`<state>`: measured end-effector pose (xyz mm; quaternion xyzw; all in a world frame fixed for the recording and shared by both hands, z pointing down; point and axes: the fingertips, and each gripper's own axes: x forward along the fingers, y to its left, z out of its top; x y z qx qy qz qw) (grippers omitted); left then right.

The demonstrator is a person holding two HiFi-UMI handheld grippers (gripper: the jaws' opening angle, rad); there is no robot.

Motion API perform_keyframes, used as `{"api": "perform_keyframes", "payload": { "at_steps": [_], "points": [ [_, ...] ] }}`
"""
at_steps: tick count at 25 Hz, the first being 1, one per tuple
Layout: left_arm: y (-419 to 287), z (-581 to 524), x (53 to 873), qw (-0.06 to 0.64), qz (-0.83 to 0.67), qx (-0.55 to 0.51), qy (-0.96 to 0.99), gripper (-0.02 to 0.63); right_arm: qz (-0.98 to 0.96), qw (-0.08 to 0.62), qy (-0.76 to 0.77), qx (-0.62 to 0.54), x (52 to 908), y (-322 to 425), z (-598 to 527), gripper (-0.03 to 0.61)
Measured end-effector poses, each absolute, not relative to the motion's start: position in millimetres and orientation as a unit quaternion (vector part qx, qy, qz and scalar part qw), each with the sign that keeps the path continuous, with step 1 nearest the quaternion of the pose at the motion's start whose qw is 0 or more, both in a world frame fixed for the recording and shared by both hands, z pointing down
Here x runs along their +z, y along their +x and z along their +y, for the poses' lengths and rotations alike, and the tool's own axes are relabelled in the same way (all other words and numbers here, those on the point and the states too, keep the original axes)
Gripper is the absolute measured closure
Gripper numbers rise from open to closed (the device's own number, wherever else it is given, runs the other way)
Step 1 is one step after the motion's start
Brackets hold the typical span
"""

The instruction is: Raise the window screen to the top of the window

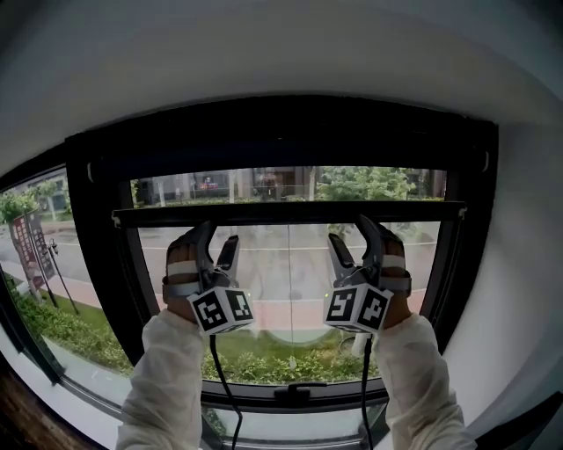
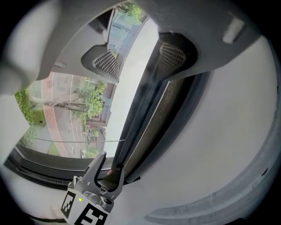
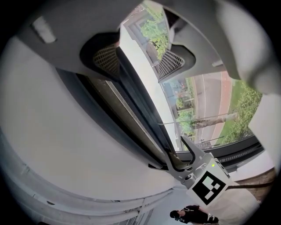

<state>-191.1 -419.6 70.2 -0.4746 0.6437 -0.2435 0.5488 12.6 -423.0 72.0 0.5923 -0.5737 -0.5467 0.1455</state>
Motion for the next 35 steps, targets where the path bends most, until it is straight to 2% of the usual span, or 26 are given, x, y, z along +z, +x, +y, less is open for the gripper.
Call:
{"api": "perform_keyframes", "payload": {
  "at_steps": [21,35],
  "points": [
    [-192,-423,7,0.57,0.654,-0.216,-0.448,0.331,-0.562,0.12,0.599,-0.558,14,12,-427,0.294],
    [-194,-424,-16,0.572,0.655,-0.235,-0.435,0.333,-0.535,0.141,0.597,-0.582,-10,13,-434,0.305]
  ]
}}
